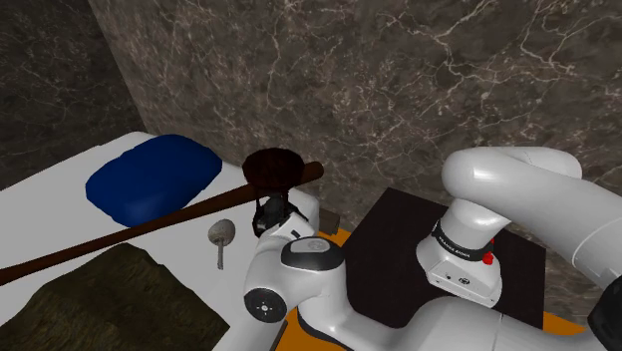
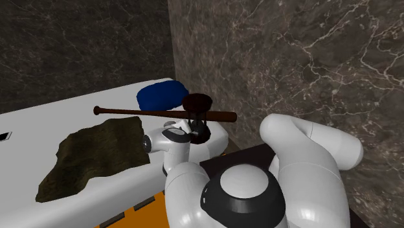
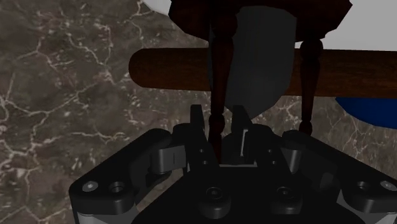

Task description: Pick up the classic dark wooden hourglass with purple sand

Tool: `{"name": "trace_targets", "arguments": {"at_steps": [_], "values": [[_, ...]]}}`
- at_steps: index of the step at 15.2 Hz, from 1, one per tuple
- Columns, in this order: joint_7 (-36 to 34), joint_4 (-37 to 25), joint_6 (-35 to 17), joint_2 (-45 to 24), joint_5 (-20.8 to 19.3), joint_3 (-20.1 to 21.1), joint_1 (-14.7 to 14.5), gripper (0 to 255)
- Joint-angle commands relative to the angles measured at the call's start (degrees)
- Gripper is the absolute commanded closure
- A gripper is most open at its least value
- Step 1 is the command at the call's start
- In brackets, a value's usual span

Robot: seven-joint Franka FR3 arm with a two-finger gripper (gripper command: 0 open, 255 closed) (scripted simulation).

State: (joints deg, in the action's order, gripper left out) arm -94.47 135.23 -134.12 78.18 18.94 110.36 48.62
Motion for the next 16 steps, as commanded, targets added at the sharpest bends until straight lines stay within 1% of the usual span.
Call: {"name": "trace_targets", "arguments": {"at_steps": [1, 14, 16], "values": [[0.5, 0.4, 0.3, -0.4, -0.4, -1.0, -0.5, 255], [5.3, 2.7, 3.5, -2.9, -3.8, -9.7, -4.4, 255], [5.4, 2.7, 3.5, -2.9, -3.8, -9.8, -4.5, 255]]}}
